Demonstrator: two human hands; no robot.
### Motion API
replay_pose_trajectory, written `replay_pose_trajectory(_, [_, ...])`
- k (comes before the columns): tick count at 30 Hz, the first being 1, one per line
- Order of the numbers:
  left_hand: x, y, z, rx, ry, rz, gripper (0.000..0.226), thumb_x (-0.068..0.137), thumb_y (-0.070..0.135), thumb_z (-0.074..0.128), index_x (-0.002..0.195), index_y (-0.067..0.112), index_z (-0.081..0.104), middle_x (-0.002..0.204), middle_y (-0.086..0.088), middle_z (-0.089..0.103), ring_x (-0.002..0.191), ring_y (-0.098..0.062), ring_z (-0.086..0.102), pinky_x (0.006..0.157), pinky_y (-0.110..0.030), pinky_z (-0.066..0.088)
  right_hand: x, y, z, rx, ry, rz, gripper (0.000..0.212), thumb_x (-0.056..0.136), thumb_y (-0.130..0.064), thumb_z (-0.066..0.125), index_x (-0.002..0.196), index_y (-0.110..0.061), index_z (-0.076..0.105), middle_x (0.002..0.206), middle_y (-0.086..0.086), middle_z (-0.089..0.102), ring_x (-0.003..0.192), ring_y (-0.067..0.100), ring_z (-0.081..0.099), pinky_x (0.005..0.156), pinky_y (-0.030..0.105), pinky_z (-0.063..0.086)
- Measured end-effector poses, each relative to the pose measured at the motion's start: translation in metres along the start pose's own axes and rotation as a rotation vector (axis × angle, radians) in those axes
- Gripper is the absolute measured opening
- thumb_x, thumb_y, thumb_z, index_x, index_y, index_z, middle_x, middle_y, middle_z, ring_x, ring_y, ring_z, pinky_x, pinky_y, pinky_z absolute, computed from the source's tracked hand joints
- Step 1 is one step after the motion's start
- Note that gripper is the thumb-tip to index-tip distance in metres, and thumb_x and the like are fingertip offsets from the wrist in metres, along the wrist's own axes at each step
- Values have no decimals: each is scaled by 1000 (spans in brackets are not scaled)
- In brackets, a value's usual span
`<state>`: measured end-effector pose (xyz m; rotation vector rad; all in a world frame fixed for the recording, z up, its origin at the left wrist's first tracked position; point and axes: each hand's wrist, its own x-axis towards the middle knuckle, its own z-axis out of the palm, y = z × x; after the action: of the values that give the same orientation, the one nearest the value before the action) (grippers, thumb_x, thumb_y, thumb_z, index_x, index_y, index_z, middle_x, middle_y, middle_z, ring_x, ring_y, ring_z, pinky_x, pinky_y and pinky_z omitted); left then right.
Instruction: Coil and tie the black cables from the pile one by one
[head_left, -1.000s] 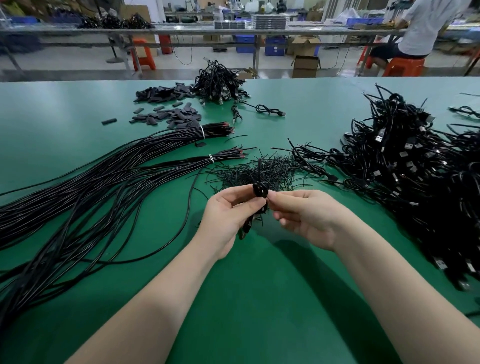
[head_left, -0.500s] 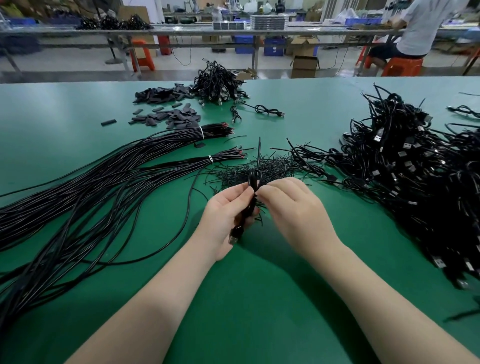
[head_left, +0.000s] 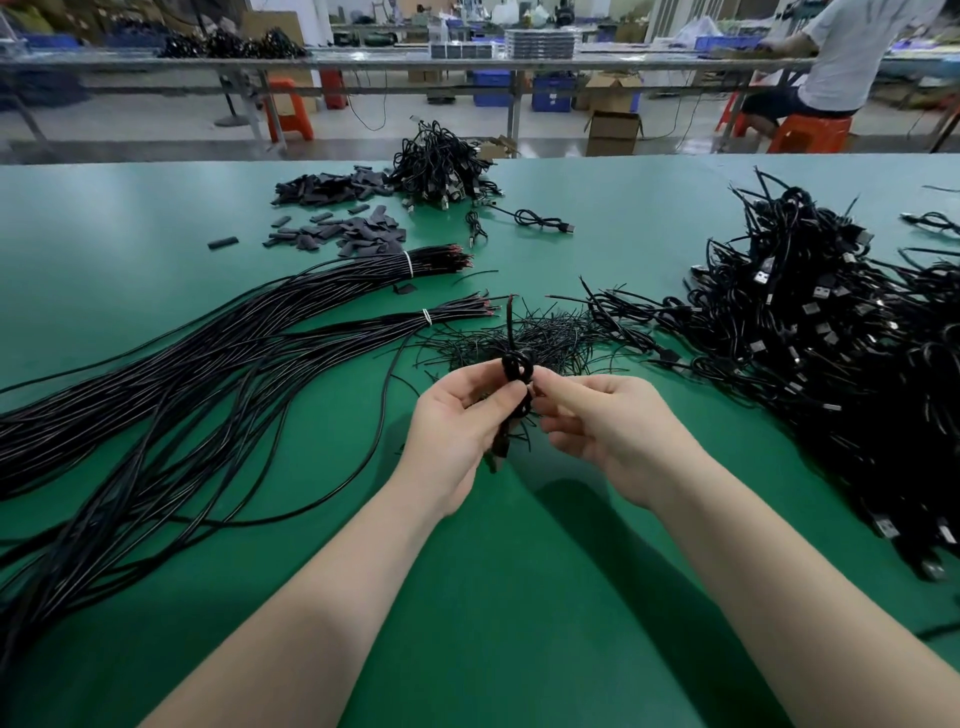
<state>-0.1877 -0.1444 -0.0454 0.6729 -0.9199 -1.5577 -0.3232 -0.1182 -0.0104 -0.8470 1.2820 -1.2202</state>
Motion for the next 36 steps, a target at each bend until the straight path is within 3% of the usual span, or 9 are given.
replay_pose_trajectory(5, [0,1,0,16,3,-18,25,73,7,69,98,10,69,91,-3,76,86,-13,70,74,-23,56,1,0,-1,-132,2,-167,9,84,-15,74,76,-11,73,65,0,69,57,9,59,58,20,53])
replay_pose_trajectory(7, [1,2,0,65,31,-31,20,84,6,66,103,12,66,88,-3,76,78,-13,70,66,-23,56,2,6,2,-473,131,-432,10,84,-16,73,74,-14,72,66,-4,70,62,9,61,64,22,52])
replay_pose_trajectory(10, [0,3,-1,96,70,-95,13,91,8,63,100,14,70,83,-4,75,69,-13,69,59,-24,55,3,19,5,-1092,289,-1071,5,80,-1,71,79,-6,70,76,6,68,73,27,63,66,31,50])
replay_pose_trajectory(12, [0,3,-1,138,70,-131,11,93,12,62,100,12,71,78,-4,73,63,-14,66,54,-23,53,4,26,1,-1226,295,-1277,13,73,7,69,84,0,70,80,11,67,73,31,62,65,33,49])
replay_pose_trajectory(17, [-2,5,0,238,-77,-141,30,89,42,61,87,18,77,88,-6,73,76,-19,71,66,-28,57,7,28,-8,-1103,277,-1204,19,75,5,65,93,2,72,85,14,66,77,36,62,64,39,54])
replay_pose_trajectory(24, [-1,5,-4,210,-138,-142,21,83,31,61,87,16,76,81,-6,73,74,-13,71,61,-22,55,10,25,-8,-633,160,-956,21,84,-8,72,100,-22,75,80,-4,59,73,6,55,69,13,42])
replay_pose_trajectory(28, [1,5,-6,201,-165,-157,20,82,27,61,84,13,76,77,-7,72,69,-12,69,60,-22,56,12,26,-11,-320,48,-630,51,81,-15,77,119,-41,55,80,-8,63,74,14,61,73,25,53])
replay_pose_trajectory(31, [2,5,-9,190,-193,-169,19,81,23,62,81,13,78,73,-5,72,66,-11,68,60,-21,56,12,26,-11,-404,-4,-567,24,84,-13,73,103,-27,68,76,-10,66,69,16,60,75,42,54])
replay_pose_trajectory(36, [1,3,-9,182,-184,-154,20,83,25,61,86,15,79,79,-5,74,69,-12,69,61,-22,55,7,18,-12,-501,-112,-593,10,90,-15,66,93,-22,72,80,-1,72,71,21,67,68,36,54])
